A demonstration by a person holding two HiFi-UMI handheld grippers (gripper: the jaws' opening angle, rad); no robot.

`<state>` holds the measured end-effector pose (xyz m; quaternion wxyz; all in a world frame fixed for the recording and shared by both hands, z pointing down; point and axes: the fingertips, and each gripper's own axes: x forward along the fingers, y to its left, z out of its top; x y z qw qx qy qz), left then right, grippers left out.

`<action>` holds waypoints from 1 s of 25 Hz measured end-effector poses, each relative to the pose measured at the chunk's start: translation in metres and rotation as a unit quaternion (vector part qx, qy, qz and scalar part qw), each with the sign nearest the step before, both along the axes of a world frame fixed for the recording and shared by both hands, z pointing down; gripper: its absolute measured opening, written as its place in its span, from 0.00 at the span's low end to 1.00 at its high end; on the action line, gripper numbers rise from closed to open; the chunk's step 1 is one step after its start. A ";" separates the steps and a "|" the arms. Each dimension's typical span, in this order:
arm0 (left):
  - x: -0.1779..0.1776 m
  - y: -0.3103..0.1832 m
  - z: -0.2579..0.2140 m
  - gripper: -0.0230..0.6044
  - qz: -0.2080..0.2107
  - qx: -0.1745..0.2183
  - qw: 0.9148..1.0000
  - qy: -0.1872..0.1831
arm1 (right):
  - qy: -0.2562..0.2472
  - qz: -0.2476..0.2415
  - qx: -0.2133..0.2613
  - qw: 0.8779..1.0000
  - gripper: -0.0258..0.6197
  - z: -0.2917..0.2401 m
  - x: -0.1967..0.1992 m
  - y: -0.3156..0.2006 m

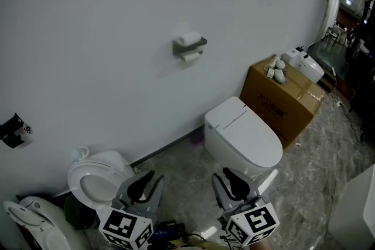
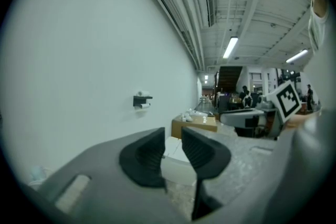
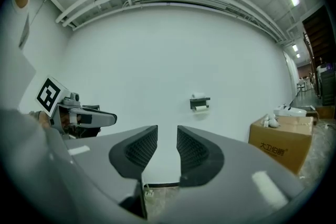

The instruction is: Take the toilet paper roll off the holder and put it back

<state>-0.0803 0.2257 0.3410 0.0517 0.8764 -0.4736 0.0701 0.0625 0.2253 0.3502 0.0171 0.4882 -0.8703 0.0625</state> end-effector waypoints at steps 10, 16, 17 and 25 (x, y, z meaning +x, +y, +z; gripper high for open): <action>0.019 0.008 0.001 0.17 -0.006 -0.004 1.000 -0.009 | -0.001 -0.015 -0.004 1.000 0.20 0.005 0.016 0.000; 0.035 0.015 -0.003 0.17 -0.006 0.011 1.000 -0.009 | -0.005 -0.014 -0.002 1.000 0.20 0.009 0.033 0.010; 0.037 0.017 -0.003 0.17 -0.007 0.012 1.000 -0.008 | -0.006 -0.014 -0.001 1.000 0.20 0.009 0.036 0.011; 0.043 0.019 0.000 0.17 -0.015 0.015 1.000 -0.008 | -0.008 -0.018 0.001 1.000 0.20 0.013 0.047 0.010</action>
